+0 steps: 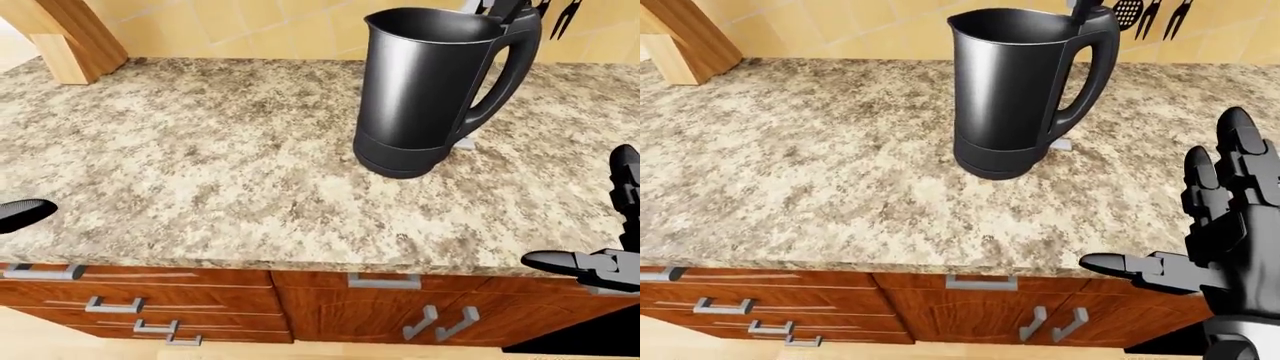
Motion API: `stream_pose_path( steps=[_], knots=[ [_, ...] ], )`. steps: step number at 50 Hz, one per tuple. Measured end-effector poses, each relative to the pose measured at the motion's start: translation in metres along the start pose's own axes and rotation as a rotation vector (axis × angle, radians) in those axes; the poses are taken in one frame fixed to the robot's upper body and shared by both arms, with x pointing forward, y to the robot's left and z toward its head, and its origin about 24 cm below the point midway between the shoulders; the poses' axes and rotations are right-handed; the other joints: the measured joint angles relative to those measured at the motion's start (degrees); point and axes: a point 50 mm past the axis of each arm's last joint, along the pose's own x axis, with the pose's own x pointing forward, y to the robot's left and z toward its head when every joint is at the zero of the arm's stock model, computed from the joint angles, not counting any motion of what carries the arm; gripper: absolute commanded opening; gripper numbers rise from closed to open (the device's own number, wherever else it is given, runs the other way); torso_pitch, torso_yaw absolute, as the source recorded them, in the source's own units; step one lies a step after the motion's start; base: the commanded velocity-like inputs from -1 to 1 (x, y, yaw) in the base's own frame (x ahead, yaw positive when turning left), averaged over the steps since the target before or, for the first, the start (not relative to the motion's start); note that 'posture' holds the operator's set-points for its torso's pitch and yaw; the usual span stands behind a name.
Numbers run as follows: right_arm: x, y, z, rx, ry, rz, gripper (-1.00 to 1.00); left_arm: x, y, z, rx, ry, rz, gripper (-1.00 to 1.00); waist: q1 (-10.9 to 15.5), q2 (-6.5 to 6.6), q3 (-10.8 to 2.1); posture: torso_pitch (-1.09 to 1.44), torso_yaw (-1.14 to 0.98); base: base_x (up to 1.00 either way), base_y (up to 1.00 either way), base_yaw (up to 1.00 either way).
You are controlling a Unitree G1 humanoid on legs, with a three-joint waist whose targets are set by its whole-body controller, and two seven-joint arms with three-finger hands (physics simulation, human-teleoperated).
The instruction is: Close the lid of the electric kettle.
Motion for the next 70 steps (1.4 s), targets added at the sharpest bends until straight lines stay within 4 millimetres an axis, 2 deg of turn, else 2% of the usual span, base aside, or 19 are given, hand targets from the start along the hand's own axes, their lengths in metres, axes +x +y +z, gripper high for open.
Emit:
stream_pose_path(
  steps=[15, 30, 41, 56, 70],
  knots=[
    [0.0003, 0.0004, 0.0001, -0.001, -0.001, 0.002, 1.0, 0.0, -0.0006, 0.0005, 0.011, 0.0, -0.003, 1.0, 0.1, -0.04, -2.87, -0.1, 0.0, 0.0, 0.0, 0.0],
    [0.0002, 0.0, 0.0005, -0.005, -0.002, 0.0, 1.0, 0.0, -0.0002, 0.0005, 0.013, -0.002, -0.002, 1.0, 0.2, 0.0, -6.66, -0.19, 0.0, 0.0, 0.0, 0.0],
    [0.0002, 0.0006, 0.0001, -0.006, -0.001, 0.001, 1.0, 0.0002, 0.0005, -0.0013, 0.015, 0.001, 0.0, 1.0, 0.2, 0.03, -10.36, -0.26, 0.0, 0.0, 0.0, 0.0],
    [0.0, 0.0007, -0.0001, -0.01, -0.005, 0.0, 1.0, -0.0001, -0.0009, -0.0008, 0.018, -0.005, -0.002, 1.0, 0.3, 0.12, -17.16, -0.37, 0.0, 0.0, 0.0, 0.0],
    [-0.0001, 0.0006, 0.0015, -0.014, -0.007, 0.001, 1.0, -0.0012, 0.0, 0.0018, 0.022, -0.008, 0.002, 1.0, 0.4, 0.03, -20.58, -0.47, 0.0, 0.0, 0.0, 0.0]
  ],
)
